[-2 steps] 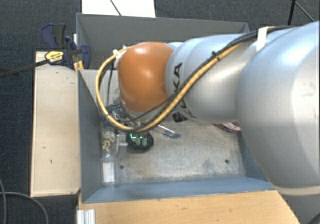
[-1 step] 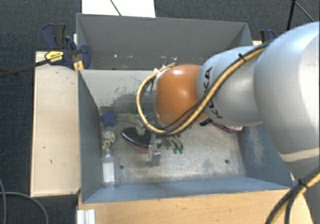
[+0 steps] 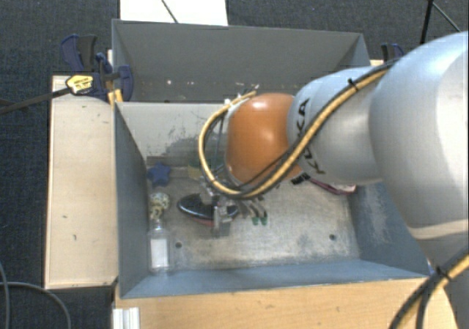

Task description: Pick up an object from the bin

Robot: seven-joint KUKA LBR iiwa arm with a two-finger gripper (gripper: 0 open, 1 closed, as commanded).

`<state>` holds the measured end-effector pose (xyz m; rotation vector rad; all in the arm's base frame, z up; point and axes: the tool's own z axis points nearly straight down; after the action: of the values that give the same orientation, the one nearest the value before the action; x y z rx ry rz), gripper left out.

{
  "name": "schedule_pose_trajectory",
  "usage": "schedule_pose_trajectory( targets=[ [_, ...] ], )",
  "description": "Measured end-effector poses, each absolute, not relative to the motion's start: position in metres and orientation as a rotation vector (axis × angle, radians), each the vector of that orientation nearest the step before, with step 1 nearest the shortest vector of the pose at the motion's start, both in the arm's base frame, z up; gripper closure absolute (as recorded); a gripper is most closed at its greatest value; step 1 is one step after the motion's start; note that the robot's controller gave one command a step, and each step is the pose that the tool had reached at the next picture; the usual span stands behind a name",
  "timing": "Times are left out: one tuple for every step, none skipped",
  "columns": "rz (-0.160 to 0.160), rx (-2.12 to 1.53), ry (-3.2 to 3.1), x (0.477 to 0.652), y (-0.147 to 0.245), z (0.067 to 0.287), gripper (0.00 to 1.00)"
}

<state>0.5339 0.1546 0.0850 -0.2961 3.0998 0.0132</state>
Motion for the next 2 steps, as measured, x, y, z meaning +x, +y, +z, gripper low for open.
schedule_pose_trajectory(
  targets=[
    [0.004,-0.327,3.113,0.5405,0.1607,0.2049,1.00],
    [0.002,-0.322,3.122,0.5387,0.1599,0.2000,0.00]
  ],
)
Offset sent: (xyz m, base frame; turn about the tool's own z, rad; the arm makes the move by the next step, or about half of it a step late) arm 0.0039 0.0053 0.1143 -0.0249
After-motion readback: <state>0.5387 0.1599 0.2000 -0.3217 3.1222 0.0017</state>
